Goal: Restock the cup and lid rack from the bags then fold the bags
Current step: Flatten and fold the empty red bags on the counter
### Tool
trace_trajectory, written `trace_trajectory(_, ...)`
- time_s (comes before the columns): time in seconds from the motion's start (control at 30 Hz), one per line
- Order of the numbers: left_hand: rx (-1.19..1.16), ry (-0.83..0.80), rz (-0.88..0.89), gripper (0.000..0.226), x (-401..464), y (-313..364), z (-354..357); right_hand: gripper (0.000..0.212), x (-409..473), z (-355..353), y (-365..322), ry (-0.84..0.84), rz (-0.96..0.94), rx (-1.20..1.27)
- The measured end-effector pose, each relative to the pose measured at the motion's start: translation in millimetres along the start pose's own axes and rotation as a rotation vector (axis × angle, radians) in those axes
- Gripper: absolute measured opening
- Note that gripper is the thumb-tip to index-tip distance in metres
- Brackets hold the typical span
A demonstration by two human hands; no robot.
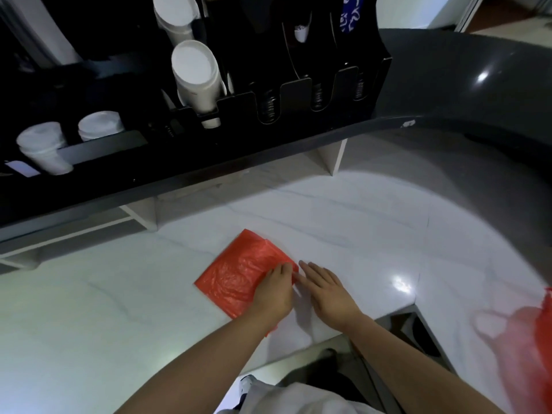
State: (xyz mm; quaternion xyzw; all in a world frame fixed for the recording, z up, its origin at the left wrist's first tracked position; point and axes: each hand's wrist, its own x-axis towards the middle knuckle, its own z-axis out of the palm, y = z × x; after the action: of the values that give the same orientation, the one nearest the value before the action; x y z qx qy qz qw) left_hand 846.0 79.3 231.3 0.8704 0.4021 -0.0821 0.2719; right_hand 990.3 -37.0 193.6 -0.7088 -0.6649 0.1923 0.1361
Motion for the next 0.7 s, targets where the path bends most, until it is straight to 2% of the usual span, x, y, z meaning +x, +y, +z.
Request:
trace_trajectory(0.13, -0.185, 0.100, 0.041, 0.018, -24, -21, -11, 0.063, 9, 2, -10, -0.083, -0.029, -0.093)
trace_trajectory(0.23, -0.001, 0.305, 0.125, 0.027, -34, -54, -24, 0.058, 14, 5, -14, -0.134, -0.020, -0.140)
trace_trajectory(0.27, 0.047, 0.383, 0.087, 0.033, -35, -68, -29, 0.056, 16, 6, -15, -0.144, -0.012, -0.148)
trace_trajectory(0.33, 0.045, 0.462, -0.114, 0.047, -36, -97, -39, 0.052, 17, 7, -18, -0.163, 0.009, -0.181)
trace_trajectory(0.4, -0.048, 0.348, -0.344, 0.066, -37, -128, -46, 0.051, 17, 9, -23, -0.158, 0.050, -0.210)
trace_trajectory(0.43, -0.084, 0.260, -0.405, 0.072, -37, -141, -48, 0.054, 18, 9, -27, -0.145, 0.079, -0.208)
trace_trajectory(0.5, -0.112, 0.137, -0.420, 0.073, -39, -155, -49, 0.063, 21, 11, -37, -0.117, 0.149, -0.173)
trace_trajectory(0.7, -0.439, 0.185, -0.438, 0.051, -60, -139, -27, 0.077, 40, 16, -69, -0.101, 0.391, -0.213)
